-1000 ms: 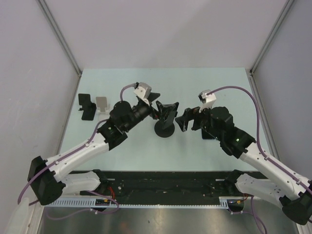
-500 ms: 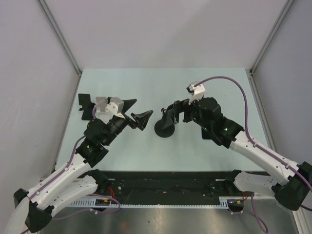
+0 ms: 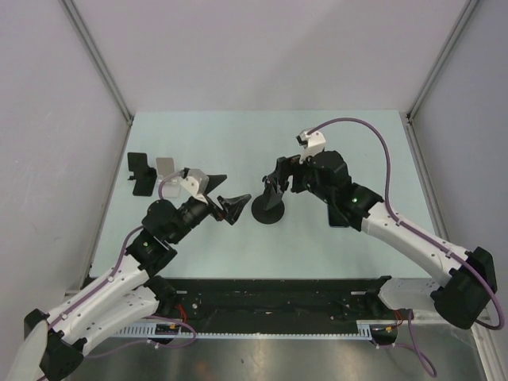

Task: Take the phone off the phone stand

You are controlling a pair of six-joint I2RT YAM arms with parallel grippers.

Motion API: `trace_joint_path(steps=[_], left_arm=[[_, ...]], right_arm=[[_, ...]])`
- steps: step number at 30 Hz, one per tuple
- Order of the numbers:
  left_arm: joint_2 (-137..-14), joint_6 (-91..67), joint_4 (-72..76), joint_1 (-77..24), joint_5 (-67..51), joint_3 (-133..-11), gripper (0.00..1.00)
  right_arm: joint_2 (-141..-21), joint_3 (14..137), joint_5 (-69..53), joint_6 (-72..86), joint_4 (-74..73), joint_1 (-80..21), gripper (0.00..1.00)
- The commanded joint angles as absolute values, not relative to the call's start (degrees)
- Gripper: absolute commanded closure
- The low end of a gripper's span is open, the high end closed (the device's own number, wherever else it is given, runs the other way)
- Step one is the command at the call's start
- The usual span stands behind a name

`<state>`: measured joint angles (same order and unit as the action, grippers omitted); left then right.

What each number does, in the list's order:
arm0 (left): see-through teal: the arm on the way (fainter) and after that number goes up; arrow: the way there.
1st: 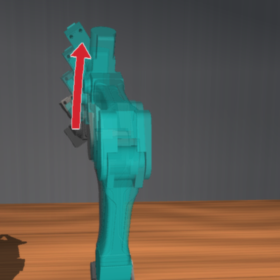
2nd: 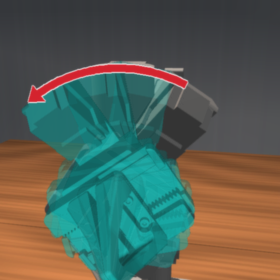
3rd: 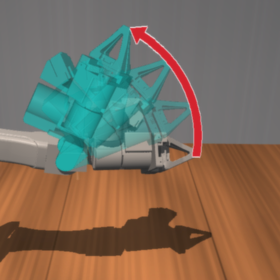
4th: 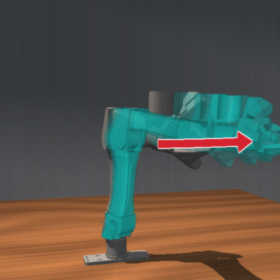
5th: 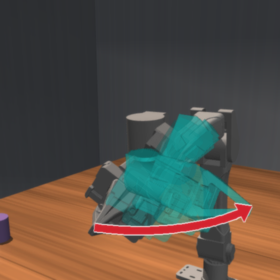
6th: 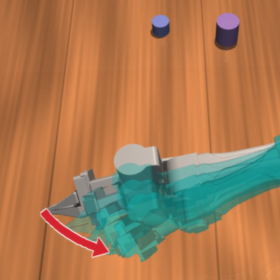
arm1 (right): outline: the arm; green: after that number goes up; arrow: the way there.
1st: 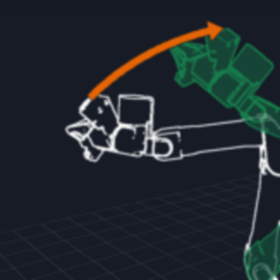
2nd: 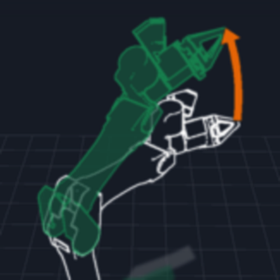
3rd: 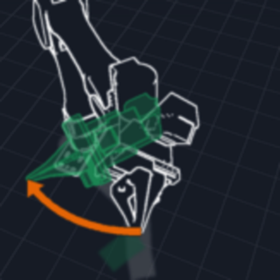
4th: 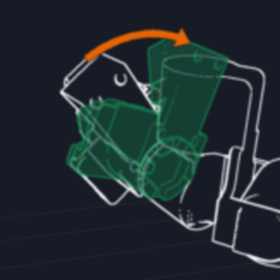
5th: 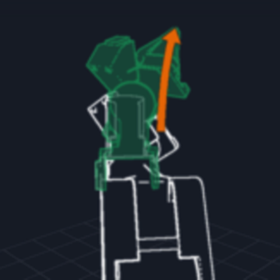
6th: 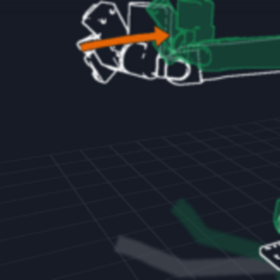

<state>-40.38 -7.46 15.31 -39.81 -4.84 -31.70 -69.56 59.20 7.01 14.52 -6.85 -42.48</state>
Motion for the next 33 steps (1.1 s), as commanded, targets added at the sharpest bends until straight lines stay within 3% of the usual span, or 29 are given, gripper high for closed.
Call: trace_joint_path(steps=[1, 10, 28, 33], left_arm=[[-39.9, -6.6, 16.2, -39.6, -8.2, -31.2, 0.0], [-42.2, -7.5, 15.7, -39.6, -11.2, -31.6, 0.0], [-49.2, -7.5, 15.6, -40.0, -15.6, -33.7, 0.0], [-52.4, -6.8, 15.6, -40.5, -15.4, -34.6, 0.02]], right_arm=[[-71.5, 61.9, 5.4, 15.4, -3.2, -41.7, 0.0], [-75.4, 61.8, 3.3, 14.8, -3.2, -41.5, 0.01], [-72.6, 52.7, 2.9, 14.1, 7.4, -41.9, 0.15], [-71.1, 51.9, 2.7, 13.1, 8.2, -42.2, 0.28]])
